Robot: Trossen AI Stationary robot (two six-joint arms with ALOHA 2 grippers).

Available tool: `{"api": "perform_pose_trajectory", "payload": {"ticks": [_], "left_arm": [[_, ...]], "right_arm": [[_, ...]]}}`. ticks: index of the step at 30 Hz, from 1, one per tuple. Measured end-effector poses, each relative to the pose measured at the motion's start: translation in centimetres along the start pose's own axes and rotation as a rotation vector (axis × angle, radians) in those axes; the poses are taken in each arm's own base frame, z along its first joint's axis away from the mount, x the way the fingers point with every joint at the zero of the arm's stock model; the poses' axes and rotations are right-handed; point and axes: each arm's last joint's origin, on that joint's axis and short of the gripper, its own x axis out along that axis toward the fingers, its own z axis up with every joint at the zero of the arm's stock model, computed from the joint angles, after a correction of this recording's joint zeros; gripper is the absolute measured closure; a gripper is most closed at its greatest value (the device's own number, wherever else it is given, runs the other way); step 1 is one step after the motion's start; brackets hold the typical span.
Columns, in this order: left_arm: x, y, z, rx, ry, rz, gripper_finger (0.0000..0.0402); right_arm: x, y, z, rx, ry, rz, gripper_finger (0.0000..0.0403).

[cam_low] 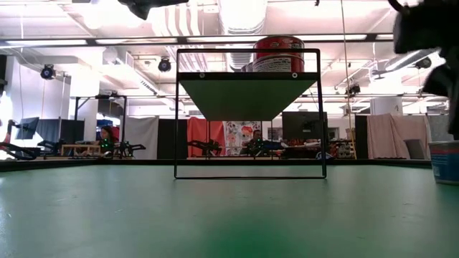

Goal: Stack canned seafood by type on shelf
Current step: Stack the dark blue tuna can on top of the dark blue can on the shelf

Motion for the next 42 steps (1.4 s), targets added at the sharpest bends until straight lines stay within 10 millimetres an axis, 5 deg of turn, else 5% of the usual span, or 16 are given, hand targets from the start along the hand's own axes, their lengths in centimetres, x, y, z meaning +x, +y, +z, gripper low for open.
{"api": "perform_pose_trajectory", "payload": {"ticks": [6, 13, 26, 42], "left_arm": [[0.0, 0.0, 0.0, 0.0, 0.0, -0.002, 0.0401], [-0.4, -0.8, 0.1, 0.004, -0.009, -0.036, 0.0401], [-0.9, -1.7, 0.2, 0.014, -0.012, -0.077, 0.0401], [-1.0, -2.0, 0.3, 0.008, -0.015, -0.089, 0.0401]], "right_arm": [[-2.0, 1.0, 1.1, -0.049, -0.07, -0.037, 0.0394], [-5.5, -1.1, 1.0, 0.077, 0.013, -0.309, 0.0394], [-2.7, -2.7, -1.2, 0.195, 0.216, -0.408, 0.0394], [-1.6, -1.8, -0.8, 0.168, 0.095, -0.282, 0.0394]]}}
